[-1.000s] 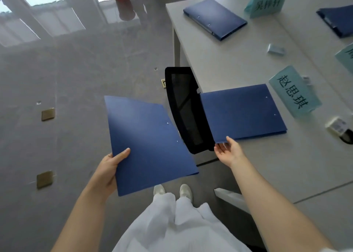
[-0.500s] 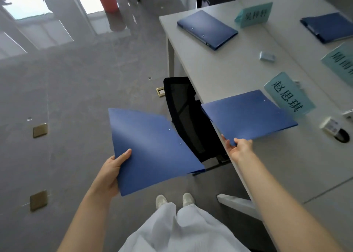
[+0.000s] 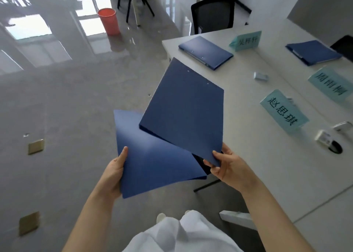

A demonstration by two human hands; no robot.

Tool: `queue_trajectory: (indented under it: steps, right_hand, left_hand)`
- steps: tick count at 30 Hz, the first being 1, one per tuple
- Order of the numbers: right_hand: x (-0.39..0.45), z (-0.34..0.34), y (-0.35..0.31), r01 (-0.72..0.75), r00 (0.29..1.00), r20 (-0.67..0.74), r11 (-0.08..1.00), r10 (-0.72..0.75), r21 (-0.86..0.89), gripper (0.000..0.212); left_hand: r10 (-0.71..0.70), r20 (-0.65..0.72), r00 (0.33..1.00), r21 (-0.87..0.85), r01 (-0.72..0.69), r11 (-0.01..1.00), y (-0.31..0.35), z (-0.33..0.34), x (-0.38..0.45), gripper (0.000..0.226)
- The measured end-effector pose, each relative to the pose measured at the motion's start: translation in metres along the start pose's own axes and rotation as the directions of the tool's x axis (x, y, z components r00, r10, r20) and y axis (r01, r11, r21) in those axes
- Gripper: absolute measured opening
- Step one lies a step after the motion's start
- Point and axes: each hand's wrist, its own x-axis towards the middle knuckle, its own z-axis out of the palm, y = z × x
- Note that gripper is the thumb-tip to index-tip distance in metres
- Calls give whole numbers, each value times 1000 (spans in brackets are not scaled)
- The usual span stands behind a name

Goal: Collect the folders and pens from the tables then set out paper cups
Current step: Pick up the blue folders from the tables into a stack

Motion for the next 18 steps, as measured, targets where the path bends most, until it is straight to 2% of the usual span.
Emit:
queue_trajectory:
  steps: [4,10,12,14,16,18]
  right_hand:
    - [9,20,8,-73,991,89,964,98,-254,49]
    - [33,44,26,-126,971,108,842,213,-525,49]
    - [42,51,28,-149,963,106,817,248,-557,47]
    - [55,57,26,-166,964,76,802,254,-574,42]
    - [69,64,23,-182,970,27,795,242,-579,40]
    - [96,69,19,-208,973,-67,717,220,-665,43]
  left_hand:
    - [85,34,996,-12,-84,996,10,-18,-7,48]
    - [112,57,992,-205,-98,974,17,-53,-10,60]
    - [96,42,995,-184,-86,979,21,-62,-7,45]
    - [78,13,997,-146,-75,987,27,-70,0,32]
    - [68,4,998,-99,-67,993,36,-74,9,32]
    - [44,-20,999,-68,-45,997,49,-78,28,31]
